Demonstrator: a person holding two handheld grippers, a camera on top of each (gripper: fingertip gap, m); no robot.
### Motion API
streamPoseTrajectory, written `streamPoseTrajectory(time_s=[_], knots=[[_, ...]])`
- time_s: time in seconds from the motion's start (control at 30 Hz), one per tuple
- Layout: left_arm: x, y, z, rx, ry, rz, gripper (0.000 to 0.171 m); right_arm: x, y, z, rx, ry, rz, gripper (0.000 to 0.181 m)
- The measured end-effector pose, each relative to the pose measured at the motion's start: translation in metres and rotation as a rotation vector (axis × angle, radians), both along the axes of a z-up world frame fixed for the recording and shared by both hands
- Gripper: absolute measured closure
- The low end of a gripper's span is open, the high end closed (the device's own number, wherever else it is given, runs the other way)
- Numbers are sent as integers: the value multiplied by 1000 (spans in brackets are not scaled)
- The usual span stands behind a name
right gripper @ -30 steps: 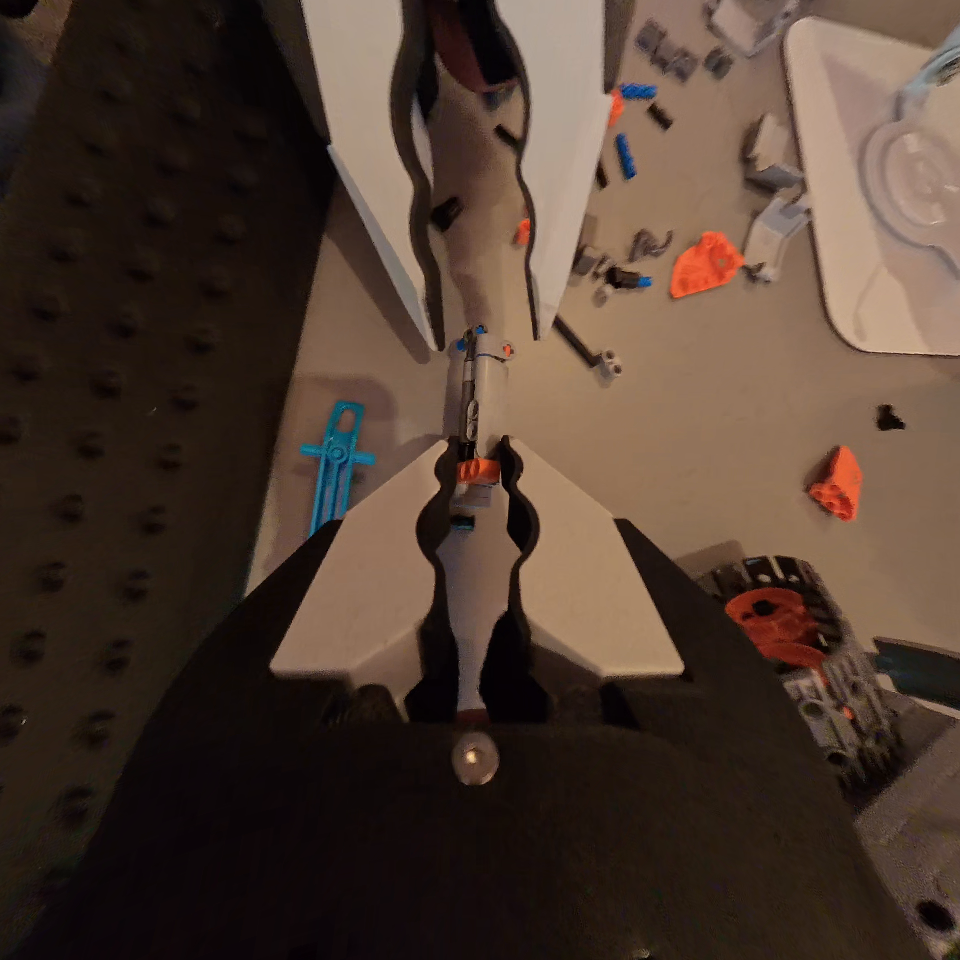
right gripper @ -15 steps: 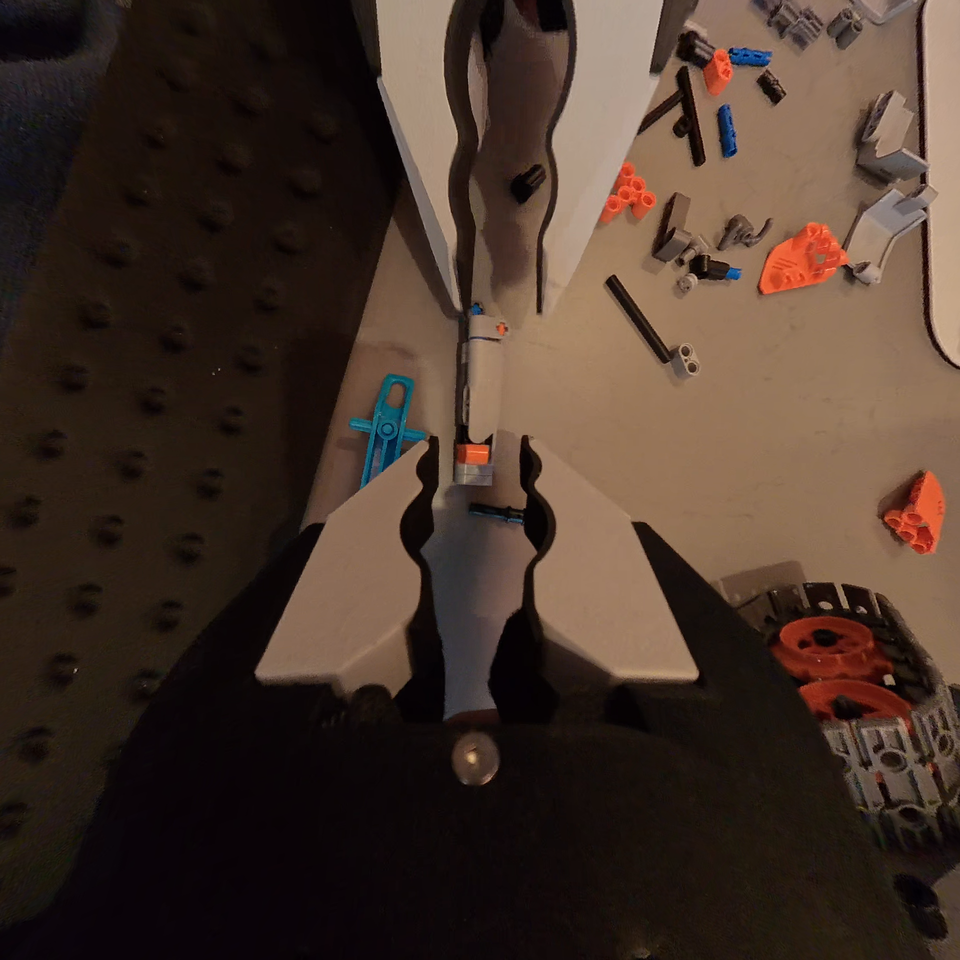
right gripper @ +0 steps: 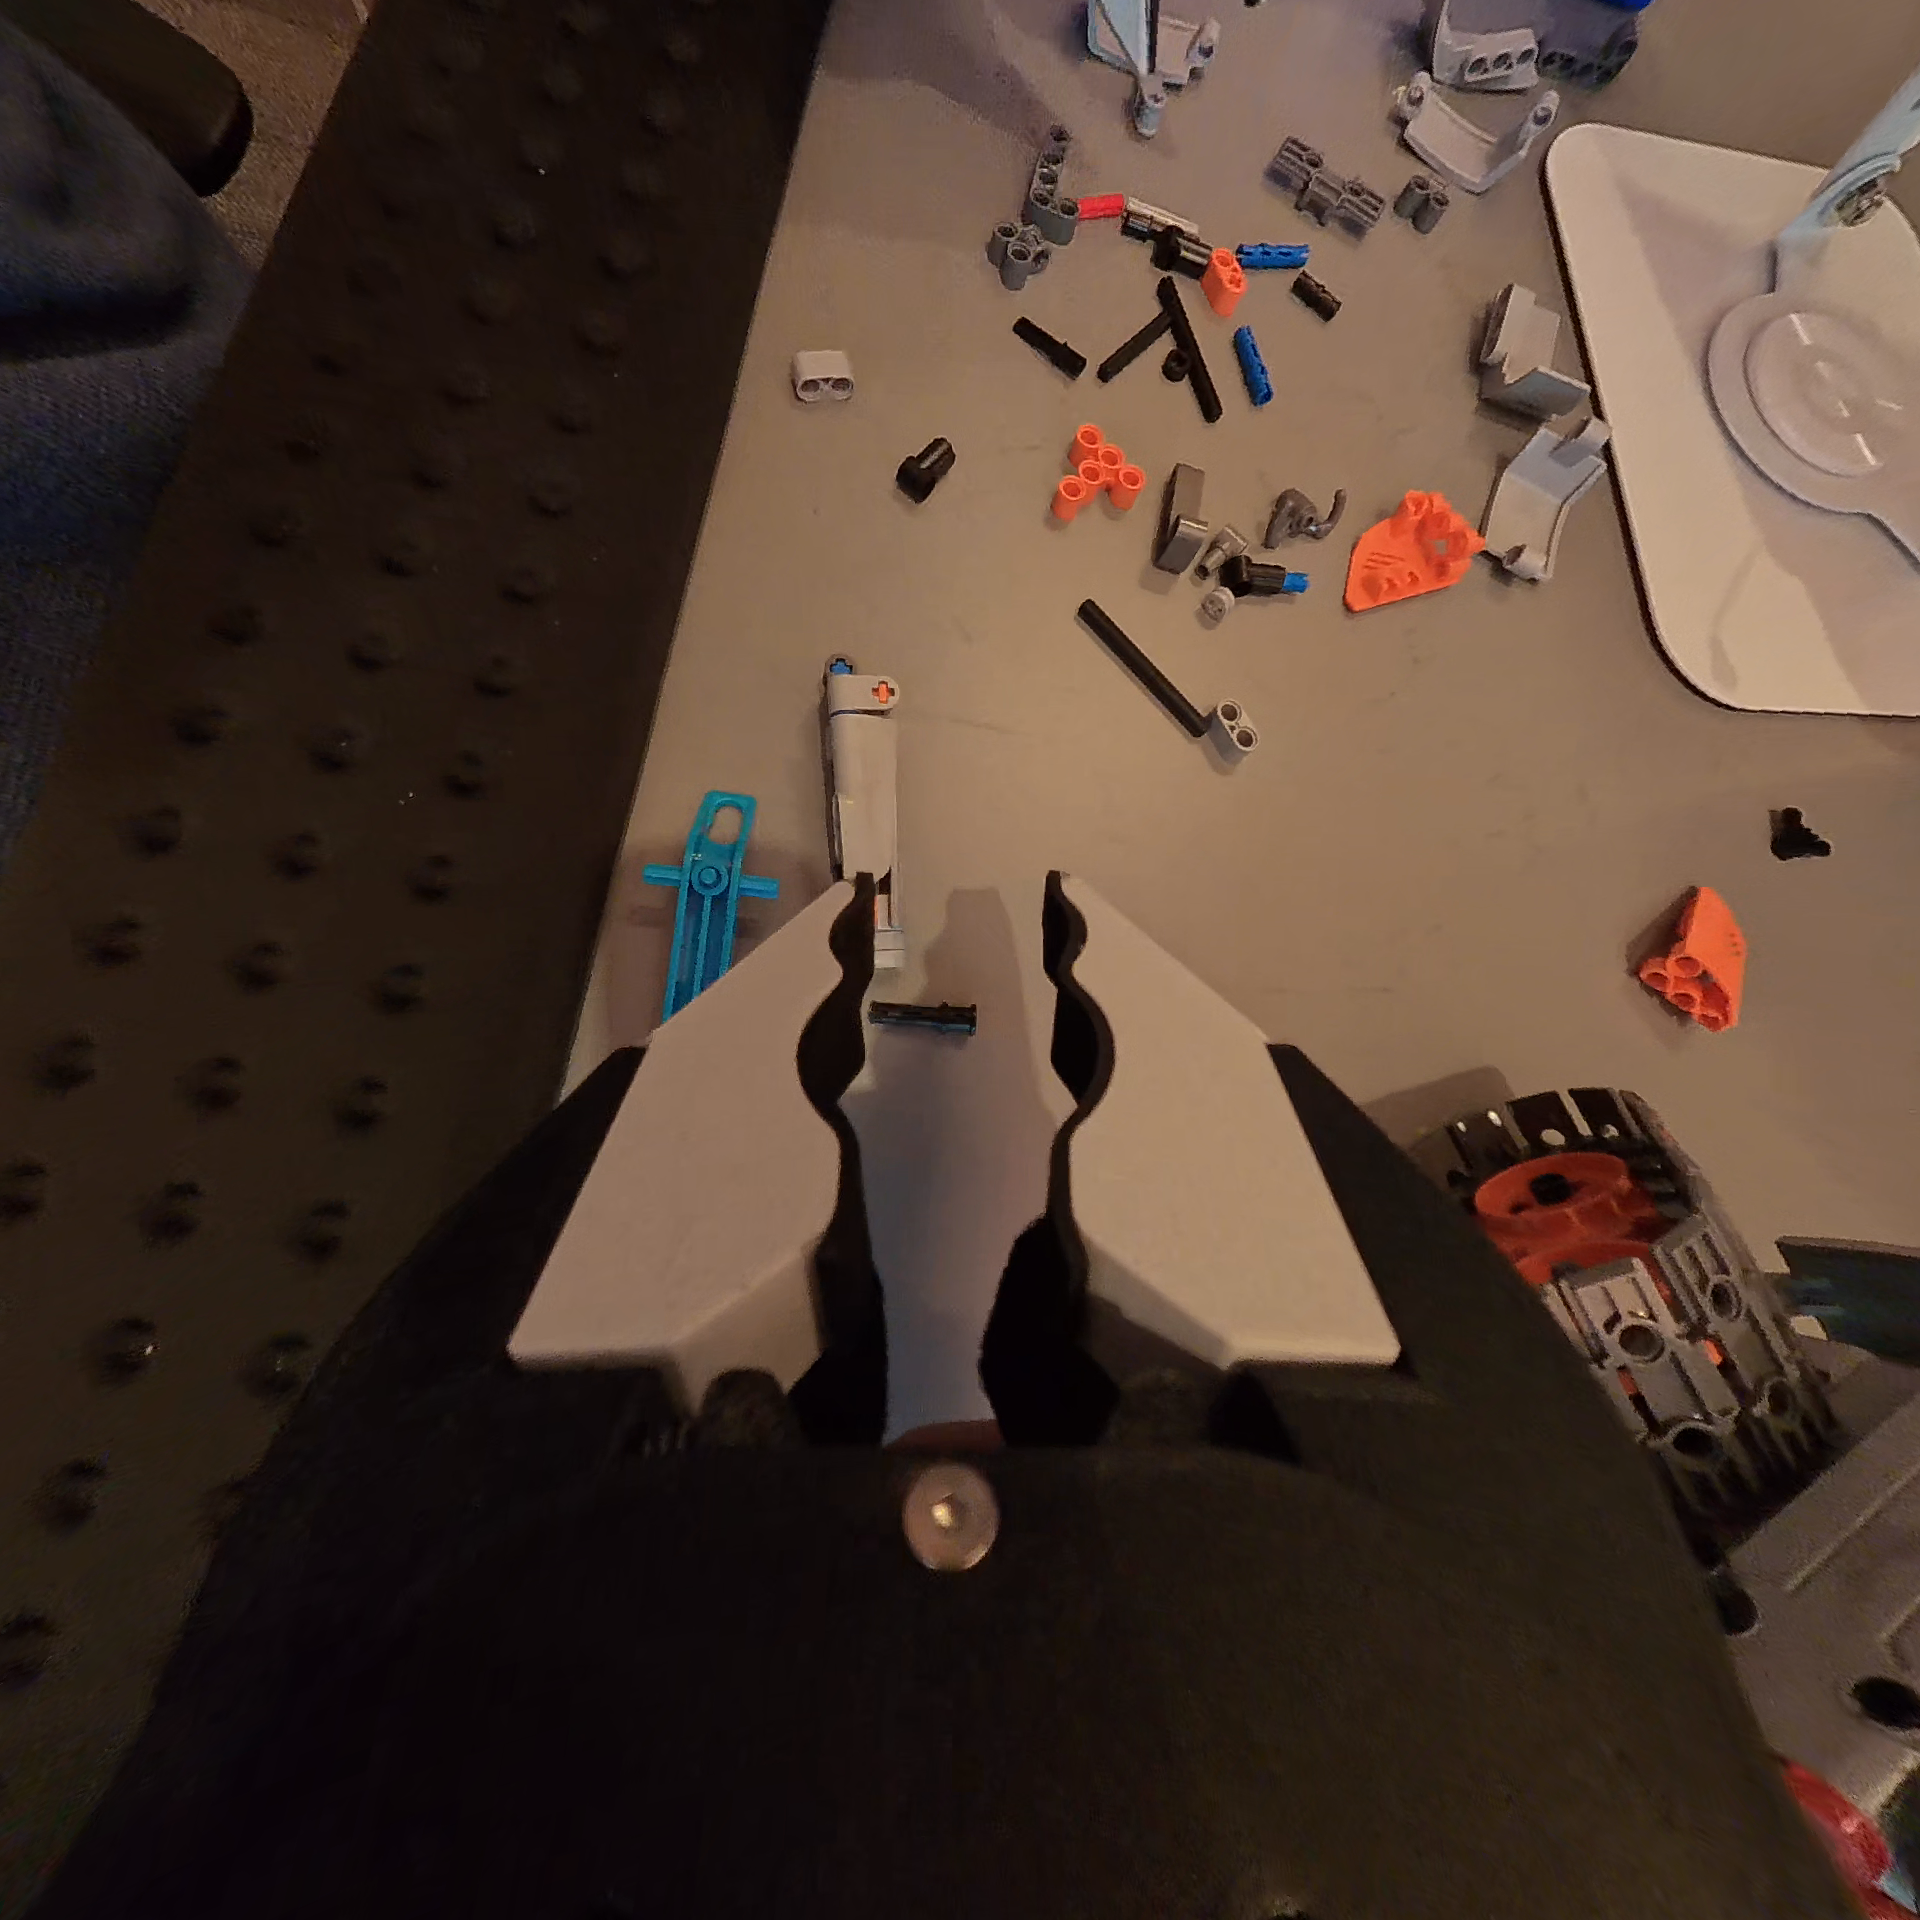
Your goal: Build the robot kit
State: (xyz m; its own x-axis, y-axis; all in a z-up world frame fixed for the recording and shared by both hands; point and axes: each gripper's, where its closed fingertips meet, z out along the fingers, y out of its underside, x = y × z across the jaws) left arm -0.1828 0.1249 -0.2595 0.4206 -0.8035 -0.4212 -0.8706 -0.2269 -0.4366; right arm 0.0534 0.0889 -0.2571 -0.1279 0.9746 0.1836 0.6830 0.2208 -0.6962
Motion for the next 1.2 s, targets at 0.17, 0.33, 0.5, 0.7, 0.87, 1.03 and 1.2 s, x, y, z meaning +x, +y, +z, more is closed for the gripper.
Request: streamPoseTrajectory(time_s=[0.17, 0.33, 0.5, 0.7, 0.87, 1.03, 1.2], knots=[[8, -25, -16, -124, -44, -71, 148, -1, -1, -3, -16, -2, 6, 151], [14, -32, -34, -175, -38, -106, 159, -3, -3, -3, -26, 3, 11, 151], [21, -37, -25, -63, -70, -130, 166, -9, -4, 11, -49, 76, 3, 153], [65, -26, 22, 262, -72, -229, 166, -32, 0, 62, -290, 359, -71, 151], [130, -31, 33, 304, -146, -382, 166, -49, 3, 69, -388, 415, -131, 151], [164, -16, 53, 493, -132, -432, 166, -61, 8, 67, -467, 433, -173, 149], [172, -9, 53, 581, -74, -460, 166, -61, 15, 74, -511, 494, -186, 163]])
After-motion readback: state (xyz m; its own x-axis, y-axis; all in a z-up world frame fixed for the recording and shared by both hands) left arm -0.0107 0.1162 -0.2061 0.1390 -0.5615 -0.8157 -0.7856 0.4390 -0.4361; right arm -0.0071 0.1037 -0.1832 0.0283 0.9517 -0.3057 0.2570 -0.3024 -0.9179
